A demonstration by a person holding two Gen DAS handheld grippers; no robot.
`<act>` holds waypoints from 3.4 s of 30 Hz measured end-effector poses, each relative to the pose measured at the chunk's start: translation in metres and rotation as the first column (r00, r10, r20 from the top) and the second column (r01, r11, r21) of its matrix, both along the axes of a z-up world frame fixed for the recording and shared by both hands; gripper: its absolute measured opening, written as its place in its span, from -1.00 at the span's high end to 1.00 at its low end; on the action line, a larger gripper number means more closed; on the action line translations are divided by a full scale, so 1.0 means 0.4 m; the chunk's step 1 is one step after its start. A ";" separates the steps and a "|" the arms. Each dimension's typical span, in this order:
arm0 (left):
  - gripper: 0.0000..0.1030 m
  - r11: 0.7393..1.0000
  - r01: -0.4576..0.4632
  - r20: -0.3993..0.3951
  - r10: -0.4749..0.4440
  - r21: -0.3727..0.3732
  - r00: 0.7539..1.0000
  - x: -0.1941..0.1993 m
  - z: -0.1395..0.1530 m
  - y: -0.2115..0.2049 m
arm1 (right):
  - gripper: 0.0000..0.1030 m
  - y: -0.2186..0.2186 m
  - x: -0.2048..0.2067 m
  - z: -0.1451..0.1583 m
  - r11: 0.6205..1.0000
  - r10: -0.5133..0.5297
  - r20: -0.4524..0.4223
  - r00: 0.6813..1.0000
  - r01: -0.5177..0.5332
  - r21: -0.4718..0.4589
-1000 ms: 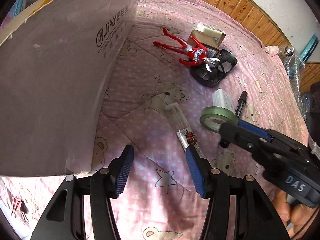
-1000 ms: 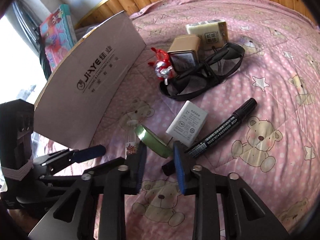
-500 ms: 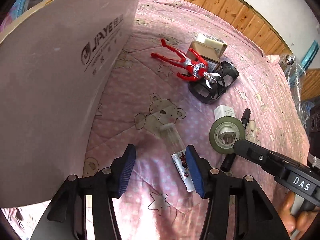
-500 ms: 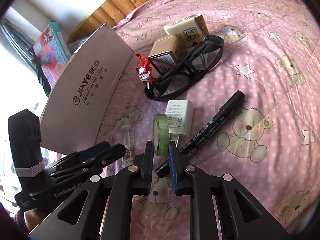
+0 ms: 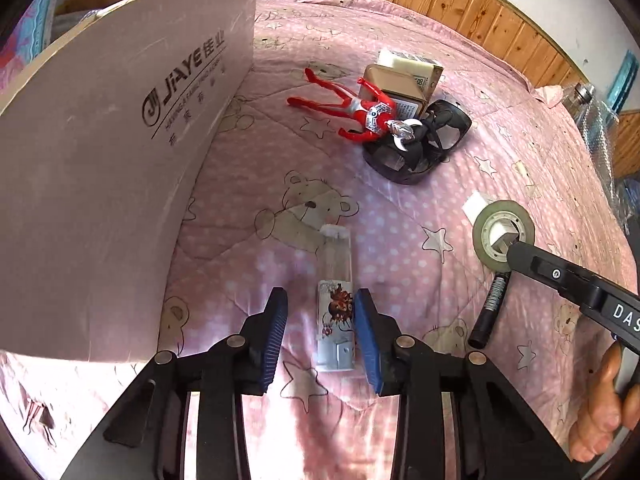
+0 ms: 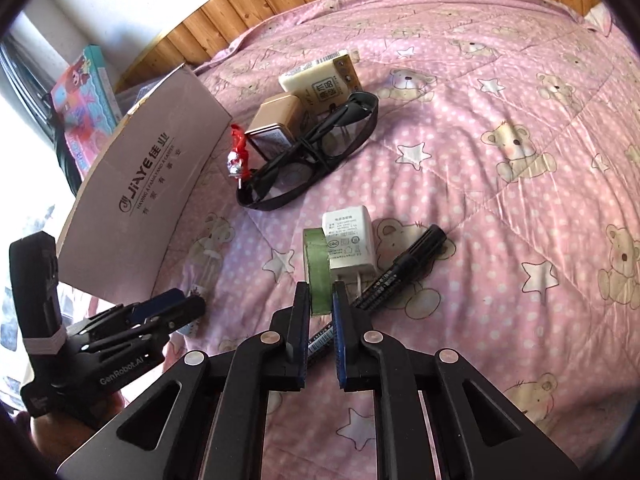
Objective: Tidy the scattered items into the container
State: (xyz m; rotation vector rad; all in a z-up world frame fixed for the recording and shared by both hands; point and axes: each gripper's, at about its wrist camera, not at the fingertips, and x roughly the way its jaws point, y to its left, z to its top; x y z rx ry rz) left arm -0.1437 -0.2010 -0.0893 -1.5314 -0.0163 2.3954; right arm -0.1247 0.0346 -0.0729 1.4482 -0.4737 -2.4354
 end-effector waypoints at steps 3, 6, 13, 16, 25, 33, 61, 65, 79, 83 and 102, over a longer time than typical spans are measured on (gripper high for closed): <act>-0.09 1.000 0.008 0.023 -0.008 0.014 1.000 -0.004 -0.009 0.023 | 0.70 -0.004 0.002 -0.014 1.000 0.005 0.000 1.000 -0.005 -0.031; -0.09 0.998 0.037 -0.023 -0.038 -0.055 0.999 -0.007 -0.019 0.078 | 0.75 -0.003 -0.004 -0.032 0.998 -0.007 0.002 1.000 0.007 -0.067; 0.63 0.989 0.138 -0.091 -0.143 -0.056 0.986 0.033 0.031 0.115 | 0.79 0.061 0.020 -0.007 0.982 -0.008 -0.011 1.000 0.006 -0.191; 0.48 0.989 0.131 -0.057 -0.135 -0.069 0.989 0.028 0.006 0.115 | 0.75 0.060 0.024 -0.025 0.985 0.006 0.006 1.000 -0.005 -0.173; 0.23 0.989 0.132 -0.075 -0.138 -0.071 0.988 0.028 -0.017 0.127 | 0.76 0.002 0.035 -0.019 0.988 0.047 -0.016 0.999 -0.049 -0.150; 0.20 0.994 0.016 0.027 -0.019 0.107 0.999 -0.010 -0.020 0.030 | 0.77 -0.004 0.050 -0.010 0.985 0.052 -0.023 0.998 -0.055 -0.162; 0.61 0.997 0.081 0.011 -0.081 -0.017 0.997 -0.017 -0.010 0.115 | 0.78 -0.008 0.053 -0.012 0.987 0.057 -0.017 0.998 -0.059 -0.151; 0.61 0.996 0.085 -0.005 -0.085 -0.037 0.996 -0.009 0.012 0.122 | 0.78 -0.017 0.062 0.004 0.988 0.063 -0.030 0.998 -0.067 -0.140; 0.61 0.997 0.075 -0.072 -0.077 -0.032 0.994 0.049 0.093 0.087 | 0.78 -0.075 0.142 0.069 0.993 0.084 -0.069 0.994 -0.089 -0.075; 0.61 0.997 0.074 -0.099 -0.075 -0.009 0.992 0.073 0.123 0.070 | 0.78 -0.096 0.168 0.090 0.994 0.090 -0.085 0.992 -0.095 -0.055; 0.61 0.993 0.057 -0.171 -0.039 0.099 0.985 0.176 0.193 -0.026 | 0.79 -0.178 0.261 0.138 0.994 0.111 -0.121 0.986 -0.108 0.034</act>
